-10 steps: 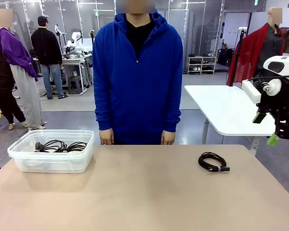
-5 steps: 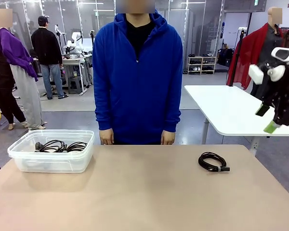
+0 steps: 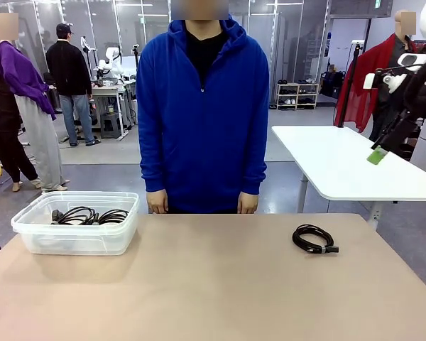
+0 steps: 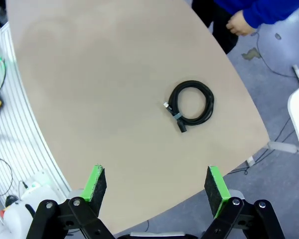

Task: Organize and store the cables.
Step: Place the USB Extension Cable into the Organizing box.

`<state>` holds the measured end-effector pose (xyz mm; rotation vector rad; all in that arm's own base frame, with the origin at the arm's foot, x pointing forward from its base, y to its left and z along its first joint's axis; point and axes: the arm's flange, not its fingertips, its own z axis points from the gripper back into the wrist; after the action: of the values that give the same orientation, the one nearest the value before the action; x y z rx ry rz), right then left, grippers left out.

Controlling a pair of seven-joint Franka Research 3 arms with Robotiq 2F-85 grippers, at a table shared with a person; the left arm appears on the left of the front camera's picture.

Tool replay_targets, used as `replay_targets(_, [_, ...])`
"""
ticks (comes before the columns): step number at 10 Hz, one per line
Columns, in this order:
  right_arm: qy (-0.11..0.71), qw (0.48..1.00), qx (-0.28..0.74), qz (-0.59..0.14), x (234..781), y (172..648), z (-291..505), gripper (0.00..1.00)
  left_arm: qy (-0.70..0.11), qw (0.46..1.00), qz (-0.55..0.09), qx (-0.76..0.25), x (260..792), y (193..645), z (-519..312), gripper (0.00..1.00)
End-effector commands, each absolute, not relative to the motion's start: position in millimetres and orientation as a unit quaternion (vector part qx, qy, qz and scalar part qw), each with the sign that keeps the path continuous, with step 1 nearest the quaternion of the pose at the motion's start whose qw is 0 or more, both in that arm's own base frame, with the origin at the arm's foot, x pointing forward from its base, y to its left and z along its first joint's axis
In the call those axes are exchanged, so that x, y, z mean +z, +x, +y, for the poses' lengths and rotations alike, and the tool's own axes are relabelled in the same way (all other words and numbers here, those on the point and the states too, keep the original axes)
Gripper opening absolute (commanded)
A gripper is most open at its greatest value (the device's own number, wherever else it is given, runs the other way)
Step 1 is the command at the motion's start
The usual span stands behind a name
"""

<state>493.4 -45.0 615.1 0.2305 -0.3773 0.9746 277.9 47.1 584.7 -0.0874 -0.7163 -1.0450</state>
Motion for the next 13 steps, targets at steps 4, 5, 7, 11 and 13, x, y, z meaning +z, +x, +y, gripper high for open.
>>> replay_targets(4, [0.077,0.888,0.42,-0.17,607,541,-12,1.0,-0.041,0.805,-0.333,-0.489,585,276,47,1.0])
replay_targets(5, [0.079,0.89,0.418,-0.165,605,546,-8,1.0,-0.041,0.805,-0.333,-0.489,585,276,47,1.0])
replay_targets(7, [0.075,0.894,0.412,-0.159,598,560,1,1.0,-0.041,0.805,-0.333,-0.489,585,276,47,1.0])
replay_targets(11, [0.063,0.899,0.406,-0.151,592,568,10,1.0,-0.041,0.805,-0.333,-0.489,585,276,47,1.0])
replay_targets(13, [0.06,0.9,0.407,-0.145,585,571,9,1.0,-0.041,0.805,-0.333,-0.489,585,276,47,1.0])
